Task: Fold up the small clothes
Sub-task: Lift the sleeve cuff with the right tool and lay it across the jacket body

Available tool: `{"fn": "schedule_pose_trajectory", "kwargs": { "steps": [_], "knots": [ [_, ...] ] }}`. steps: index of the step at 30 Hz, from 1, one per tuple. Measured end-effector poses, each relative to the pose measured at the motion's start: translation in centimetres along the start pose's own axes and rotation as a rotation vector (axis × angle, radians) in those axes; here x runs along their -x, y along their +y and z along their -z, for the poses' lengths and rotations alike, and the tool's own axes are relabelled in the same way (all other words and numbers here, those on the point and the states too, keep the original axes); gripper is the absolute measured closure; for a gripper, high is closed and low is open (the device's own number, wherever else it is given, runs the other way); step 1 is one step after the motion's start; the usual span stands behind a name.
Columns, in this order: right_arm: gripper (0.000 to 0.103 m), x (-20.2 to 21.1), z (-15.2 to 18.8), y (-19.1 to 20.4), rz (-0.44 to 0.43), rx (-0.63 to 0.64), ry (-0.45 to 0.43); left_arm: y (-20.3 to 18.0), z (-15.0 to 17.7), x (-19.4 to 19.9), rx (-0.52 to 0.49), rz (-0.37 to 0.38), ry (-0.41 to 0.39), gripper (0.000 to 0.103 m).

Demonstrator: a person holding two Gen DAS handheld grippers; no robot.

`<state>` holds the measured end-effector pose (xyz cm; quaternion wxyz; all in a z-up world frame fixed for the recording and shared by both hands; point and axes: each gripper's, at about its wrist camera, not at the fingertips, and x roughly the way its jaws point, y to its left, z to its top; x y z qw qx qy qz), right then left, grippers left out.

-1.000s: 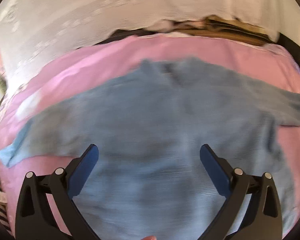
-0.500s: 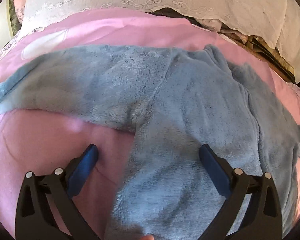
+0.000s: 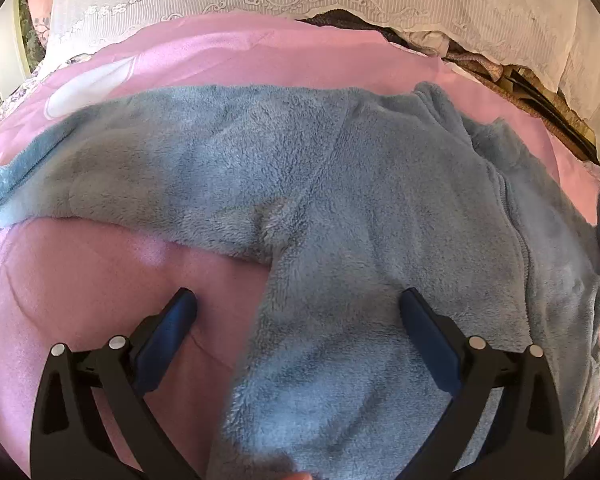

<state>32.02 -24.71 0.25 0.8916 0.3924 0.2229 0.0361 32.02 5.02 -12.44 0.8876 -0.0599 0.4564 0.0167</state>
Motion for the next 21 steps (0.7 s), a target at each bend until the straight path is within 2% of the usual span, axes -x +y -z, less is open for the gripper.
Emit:
{"fn": "schedule_pose_trajectory", "kwargs": {
  "steps": [5,10,21],
  "knots": [
    [0.095,-3.4,2.1,2.5,-0.030,0.006,0.071,0.1,0.3,0.1,-0.001,-0.009,0.001,0.004],
    [0.095,-5.8,4.3,3.5,-0.025,0.041,0.135,0.1,0.4,0.2,-0.001,-0.014,0.001,0.004],
    [0.095,-8.0,6.3,4.3,-0.046,0.104,0.204,0.0,0.3,-0.1,-0.003,-0.019,0.002,0.004]
  ]
}}
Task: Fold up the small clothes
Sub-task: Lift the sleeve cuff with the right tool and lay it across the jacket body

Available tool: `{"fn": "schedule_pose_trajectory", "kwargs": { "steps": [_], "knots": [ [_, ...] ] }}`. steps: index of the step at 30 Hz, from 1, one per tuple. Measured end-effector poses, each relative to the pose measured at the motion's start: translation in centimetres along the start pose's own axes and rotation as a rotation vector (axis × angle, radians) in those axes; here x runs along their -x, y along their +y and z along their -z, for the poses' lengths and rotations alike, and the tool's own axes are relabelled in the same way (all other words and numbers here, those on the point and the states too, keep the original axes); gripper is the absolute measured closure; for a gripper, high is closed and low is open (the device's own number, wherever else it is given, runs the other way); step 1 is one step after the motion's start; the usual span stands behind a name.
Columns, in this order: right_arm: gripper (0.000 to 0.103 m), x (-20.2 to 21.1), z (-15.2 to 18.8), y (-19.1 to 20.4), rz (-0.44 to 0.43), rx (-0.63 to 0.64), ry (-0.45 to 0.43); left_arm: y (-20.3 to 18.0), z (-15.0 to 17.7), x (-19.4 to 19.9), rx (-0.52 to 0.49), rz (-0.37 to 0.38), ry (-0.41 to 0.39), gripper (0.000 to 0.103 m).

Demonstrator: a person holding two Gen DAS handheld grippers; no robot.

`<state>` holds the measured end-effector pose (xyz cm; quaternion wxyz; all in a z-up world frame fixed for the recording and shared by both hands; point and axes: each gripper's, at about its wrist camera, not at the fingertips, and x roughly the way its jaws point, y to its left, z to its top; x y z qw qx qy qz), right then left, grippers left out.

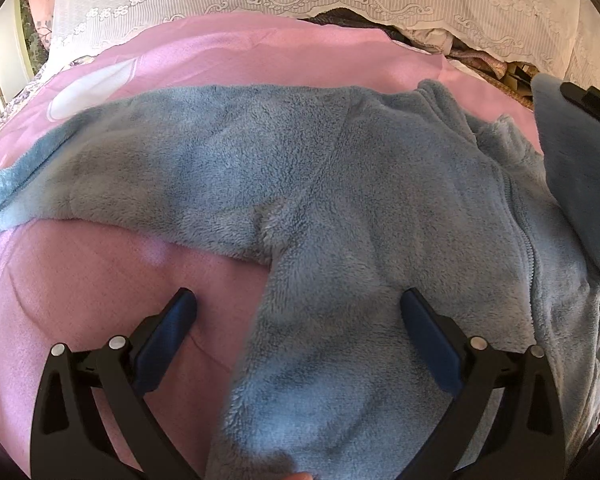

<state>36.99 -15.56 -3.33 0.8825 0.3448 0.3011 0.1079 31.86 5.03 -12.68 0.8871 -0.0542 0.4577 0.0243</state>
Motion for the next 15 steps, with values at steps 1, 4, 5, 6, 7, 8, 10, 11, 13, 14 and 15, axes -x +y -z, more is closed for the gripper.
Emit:
{"fn": "schedule_pose_trajectory", "kwargs": {
  "steps": [1,4,5,6,7,8,10,11,13,14,15],
  "knots": [
    [0.095,-0.1,0.1,0.0,-0.007,0.003,0.004,0.0,0.0,0.0,0.000,0.000,0.000,0.004],
    [0.095,-0.8,0.4,0.0,-0.039,0.016,0.027,0.0,0.0,0.0,0.000,0.000,0.000,0.004],
    [0.095,-1.1,0.6,0.1,-0.044,0.024,0.035,0.0,0.0,0.0,0.000,0.000,0.000,0.004],
    [0.095,-1.4,0.8,0.2,-0.046,0.035,0.042,0.0,0.0,0.0,0.000,0.000,0.000,0.004],
    [0.095,-1.7,1.1,0.4,-0.049,0.051,0.052,0.0,0.0,0.0,-0.001,0.000,0.000,0.004],
    [0.095,-2.0,1.3,0.6,-0.050,0.063,0.062,0.0,0.0,0.0,-0.001,0.000,0.000,0.004],
    [0.095,-2.7,1.8,0.8,-0.051,0.081,0.086,0.0,0.0,0.0,-0.001,0.001,0.000,0.004],
    [0.095,-3.0,2.0,0.9,-0.051,0.086,0.095,0.0,0.0,-0.1,-0.001,0.000,0.000,0.004],
    [0.095,-3.8,2.4,1.0,-0.050,0.099,0.127,0.0,0.0,0.0,-0.001,0.000,0.000,0.004],
    [0.094,-4.2,2.7,1.0,-0.049,0.103,0.145,0.0,0.0,-0.1,-0.001,0.000,0.000,0.004],
    [0.094,-4.6,2.9,1.0,-0.049,0.104,0.163,0.0,-0.1,-0.1,-0.001,0.000,0.000,0.004]
  ]
}}
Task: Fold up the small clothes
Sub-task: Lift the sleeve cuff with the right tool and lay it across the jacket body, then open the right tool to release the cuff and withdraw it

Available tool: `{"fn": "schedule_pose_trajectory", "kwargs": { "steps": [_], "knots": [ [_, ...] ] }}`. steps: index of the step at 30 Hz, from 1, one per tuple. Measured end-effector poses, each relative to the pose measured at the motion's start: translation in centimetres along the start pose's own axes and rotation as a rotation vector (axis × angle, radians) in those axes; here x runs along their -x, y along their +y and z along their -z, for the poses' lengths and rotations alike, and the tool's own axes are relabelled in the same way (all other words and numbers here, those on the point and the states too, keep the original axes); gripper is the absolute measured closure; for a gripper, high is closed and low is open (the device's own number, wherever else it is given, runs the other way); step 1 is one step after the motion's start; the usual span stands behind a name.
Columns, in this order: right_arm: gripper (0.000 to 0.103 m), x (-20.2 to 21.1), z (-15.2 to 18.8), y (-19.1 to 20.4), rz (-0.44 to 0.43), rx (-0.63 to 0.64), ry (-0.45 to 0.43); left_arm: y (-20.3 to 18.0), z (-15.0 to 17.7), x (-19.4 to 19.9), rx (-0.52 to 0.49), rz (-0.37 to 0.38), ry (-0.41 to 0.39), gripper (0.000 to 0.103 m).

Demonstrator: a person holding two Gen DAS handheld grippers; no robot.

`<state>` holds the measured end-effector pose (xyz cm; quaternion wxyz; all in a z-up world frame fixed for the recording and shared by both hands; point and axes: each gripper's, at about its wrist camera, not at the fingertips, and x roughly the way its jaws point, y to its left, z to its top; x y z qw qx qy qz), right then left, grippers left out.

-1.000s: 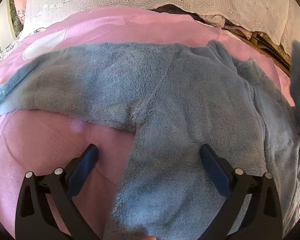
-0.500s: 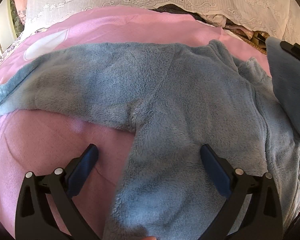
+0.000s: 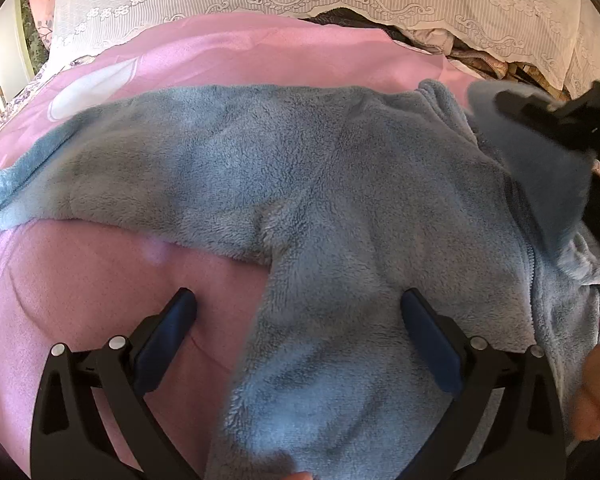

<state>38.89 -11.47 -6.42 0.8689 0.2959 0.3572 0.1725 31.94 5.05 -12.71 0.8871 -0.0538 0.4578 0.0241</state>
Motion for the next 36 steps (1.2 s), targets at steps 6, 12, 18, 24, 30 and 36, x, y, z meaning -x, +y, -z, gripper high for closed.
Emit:
{"fn": "schedule_pose_trajectory", "kwargs": {
  "steps": [6,12,18,24,30,36],
  "knots": [
    [0.079,-2.6,1.2,0.1,0.024,0.027,0.135,0.0,0.0,0.0,0.000,0.001,0.000,0.004],
    [0.069,-1.0,1.3,2.4,-0.042,0.104,0.110,0.1,0.0,0.0,0.001,0.003,0.001,0.004],
    [0.071,2.5,0.1,3.8,0.039,0.205,-0.011,0.3,-0.1,-0.1,0.006,0.011,0.003,0.004],
    [0.082,5.8,-0.3,0.8,0.232,0.249,-0.051,0.6,-0.3,-0.2,0.013,0.025,0.008,0.004],
    [0.084,10.7,-0.7,-6.2,0.324,0.088,-0.087,0.6,-0.3,-0.2,0.013,0.025,0.009,0.004],
    [0.096,11.1,0.9,-13.3,0.370,-0.054,0.022,0.6,-0.2,-0.2,0.013,0.026,0.008,0.004]
  ]
}}
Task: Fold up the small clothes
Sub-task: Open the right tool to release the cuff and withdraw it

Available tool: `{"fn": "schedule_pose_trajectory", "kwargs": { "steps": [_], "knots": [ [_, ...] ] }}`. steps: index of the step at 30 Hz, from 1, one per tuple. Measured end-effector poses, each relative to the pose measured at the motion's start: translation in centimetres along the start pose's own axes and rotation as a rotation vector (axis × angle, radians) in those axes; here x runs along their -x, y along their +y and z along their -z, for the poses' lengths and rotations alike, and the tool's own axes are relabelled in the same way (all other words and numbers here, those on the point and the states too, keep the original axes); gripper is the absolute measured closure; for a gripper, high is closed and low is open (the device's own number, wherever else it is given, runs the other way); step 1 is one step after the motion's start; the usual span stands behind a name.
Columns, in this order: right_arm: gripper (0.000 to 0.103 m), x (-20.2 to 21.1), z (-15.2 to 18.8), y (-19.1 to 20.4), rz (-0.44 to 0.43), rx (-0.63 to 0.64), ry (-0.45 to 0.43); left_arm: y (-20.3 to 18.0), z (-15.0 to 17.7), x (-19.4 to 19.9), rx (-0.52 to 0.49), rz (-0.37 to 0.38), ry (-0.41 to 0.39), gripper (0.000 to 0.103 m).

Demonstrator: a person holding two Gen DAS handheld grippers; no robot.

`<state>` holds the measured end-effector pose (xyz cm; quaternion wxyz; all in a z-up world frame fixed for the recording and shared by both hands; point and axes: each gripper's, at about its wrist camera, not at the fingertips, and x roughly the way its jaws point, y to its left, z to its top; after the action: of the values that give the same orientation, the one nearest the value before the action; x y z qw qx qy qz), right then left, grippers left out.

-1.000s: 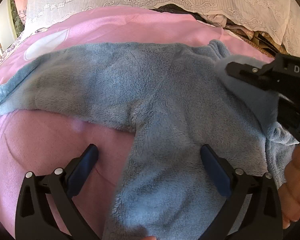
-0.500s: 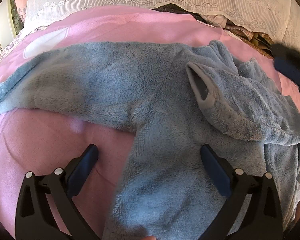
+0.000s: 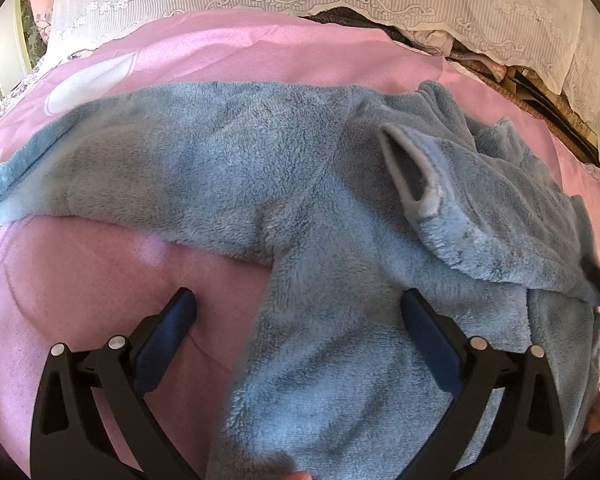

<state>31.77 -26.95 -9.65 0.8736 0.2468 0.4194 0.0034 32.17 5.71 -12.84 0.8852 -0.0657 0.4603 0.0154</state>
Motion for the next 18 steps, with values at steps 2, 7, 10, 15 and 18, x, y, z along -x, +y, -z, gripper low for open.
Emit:
{"fn": "schedule_pose_trajectory", "kwargs": {
  "steps": [2,7,10,15,18],
  "knots": [
    [0.099,-0.7,-0.1,-1.7,-0.059,-0.063,0.019,0.0,0.0,0.0,0.001,0.001,0.000,0.004],
    [0.098,0.2,-0.8,-1.3,-0.064,-0.073,-0.004,-0.1,0.0,0.0,0.001,0.002,0.000,0.004],
    [0.093,1.5,-2.3,0.4,-0.067,-0.033,-0.070,-0.1,0.1,0.1,0.000,0.000,0.000,0.004],
    [0.093,0.7,-5.2,-0.3,-0.055,-0.057,-0.098,-0.1,0.1,0.1,0.000,0.000,0.000,0.004],
    [0.095,-2.0,-6.3,-2.6,-0.036,-0.094,-0.048,-0.1,0.0,0.1,-0.002,-0.004,0.001,0.004]
  ]
}}
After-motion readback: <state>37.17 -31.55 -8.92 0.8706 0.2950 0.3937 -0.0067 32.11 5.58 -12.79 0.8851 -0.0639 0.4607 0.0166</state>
